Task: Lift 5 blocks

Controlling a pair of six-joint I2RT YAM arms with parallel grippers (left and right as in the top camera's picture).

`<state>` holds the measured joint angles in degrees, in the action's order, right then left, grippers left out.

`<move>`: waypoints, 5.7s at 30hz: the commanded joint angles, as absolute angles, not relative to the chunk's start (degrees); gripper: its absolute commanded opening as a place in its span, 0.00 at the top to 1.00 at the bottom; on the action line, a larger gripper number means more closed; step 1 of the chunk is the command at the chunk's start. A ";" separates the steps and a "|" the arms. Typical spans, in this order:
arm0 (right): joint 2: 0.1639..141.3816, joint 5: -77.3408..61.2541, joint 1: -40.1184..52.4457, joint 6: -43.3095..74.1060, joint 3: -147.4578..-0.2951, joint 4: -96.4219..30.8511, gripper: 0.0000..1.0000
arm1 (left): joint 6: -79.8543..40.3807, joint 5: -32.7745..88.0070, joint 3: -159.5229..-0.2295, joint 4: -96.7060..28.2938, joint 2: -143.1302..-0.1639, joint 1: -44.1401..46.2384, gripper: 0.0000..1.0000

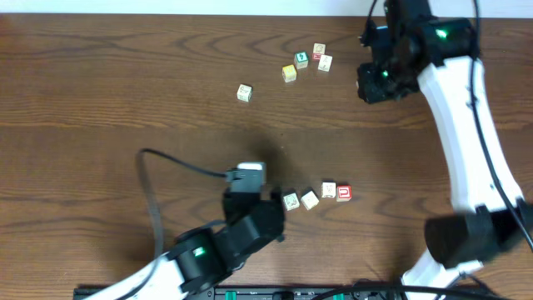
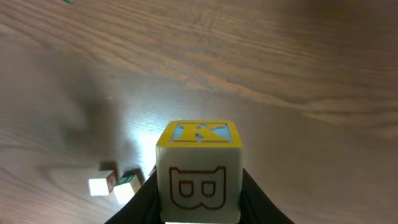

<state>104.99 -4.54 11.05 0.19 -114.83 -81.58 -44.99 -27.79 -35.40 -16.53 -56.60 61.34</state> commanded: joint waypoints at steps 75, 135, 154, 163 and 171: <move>47.48 5.72 11.66 25.02 -53.39 -59.29 0.99 | -12.62 -10.09 -49.41 -31.90 -45.56 7.73 0.20; 70.39 -10.90 11.66 28.69 -28.82 -30.83 0.51 | -48.90 -14.02 -24.18 -19.07 -59.55 44.23 0.45; 63.35 -10.90 11.66 28.64 -37.52 -40.21 0.50 | -48.56 -13.96 -24.18 -10.59 -65.23 50.37 0.93; 60.27 -4.38 11.05 33.06 -40.29 -52.14 0.78 | -51.35 -12.51 -24.18 2.17 -80.14 55.07 0.93; 60.51 -0.27 11.07 39.03 -40.23 -57.91 0.89 | -51.33 -9.87 -24.23 9.52 -85.73 55.05 0.93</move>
